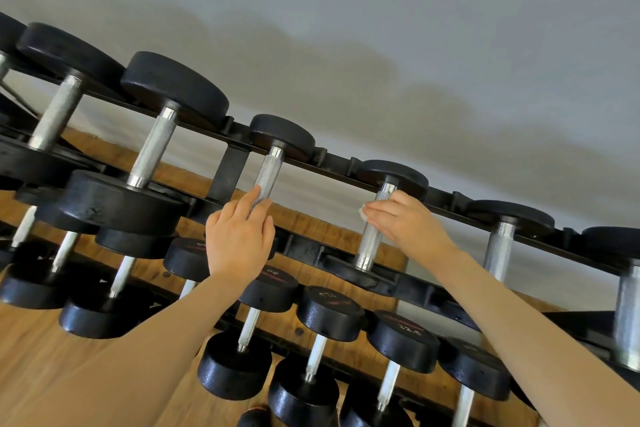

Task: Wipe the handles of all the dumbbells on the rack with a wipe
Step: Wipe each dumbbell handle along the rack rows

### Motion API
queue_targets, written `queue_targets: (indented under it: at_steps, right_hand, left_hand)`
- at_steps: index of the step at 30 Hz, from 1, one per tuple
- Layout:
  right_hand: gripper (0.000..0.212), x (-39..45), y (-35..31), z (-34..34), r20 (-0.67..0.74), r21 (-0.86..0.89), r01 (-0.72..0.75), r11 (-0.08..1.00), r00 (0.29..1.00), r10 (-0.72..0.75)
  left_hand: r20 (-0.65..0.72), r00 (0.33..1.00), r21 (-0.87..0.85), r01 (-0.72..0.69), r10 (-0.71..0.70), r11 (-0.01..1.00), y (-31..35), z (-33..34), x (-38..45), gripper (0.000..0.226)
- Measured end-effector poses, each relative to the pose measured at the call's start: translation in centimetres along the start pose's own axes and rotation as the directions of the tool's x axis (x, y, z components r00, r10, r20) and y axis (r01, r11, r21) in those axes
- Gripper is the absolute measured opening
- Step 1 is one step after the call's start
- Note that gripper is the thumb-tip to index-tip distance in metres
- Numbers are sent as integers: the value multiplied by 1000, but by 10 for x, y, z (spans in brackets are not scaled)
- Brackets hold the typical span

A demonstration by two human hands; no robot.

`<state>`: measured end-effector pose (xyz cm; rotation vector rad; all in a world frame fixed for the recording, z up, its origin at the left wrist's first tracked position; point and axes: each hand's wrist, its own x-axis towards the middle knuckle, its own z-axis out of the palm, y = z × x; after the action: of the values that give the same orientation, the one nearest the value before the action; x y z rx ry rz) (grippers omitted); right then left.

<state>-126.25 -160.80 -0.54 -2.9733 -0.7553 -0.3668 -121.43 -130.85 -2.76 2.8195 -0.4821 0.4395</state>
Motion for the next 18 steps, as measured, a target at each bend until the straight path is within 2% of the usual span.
queue_targets:
  at_steps: [4,9,14,16,18]
  right_hand:
    - [45,-6,-10,-1,17,49,32,998,999,-33]
    - [38,4,-4,2,-53,79,-62,995,996,66]
    - [37,-9,-21,10,-3,130,24,991,1000,-24]
    - [37,-11,-23,8,-54,163,-6,987,998,15]
    - [43,-9,-23,3,-104,140,-95,986,989,110]
  left_hand:
    - [4,1000,-9,3,-3,1000,1,-1,0,34]
    - [28,1000,-18,12,-11,1000,1,-2,1,38]
    - [40,999,-20,19,-18,1000,1,-2,1,38]
    - [43,999,-22,19,-18,1000,1,-2,1,38]
    - [48,999,-19,15,-14,1000,1,-2,1,38]
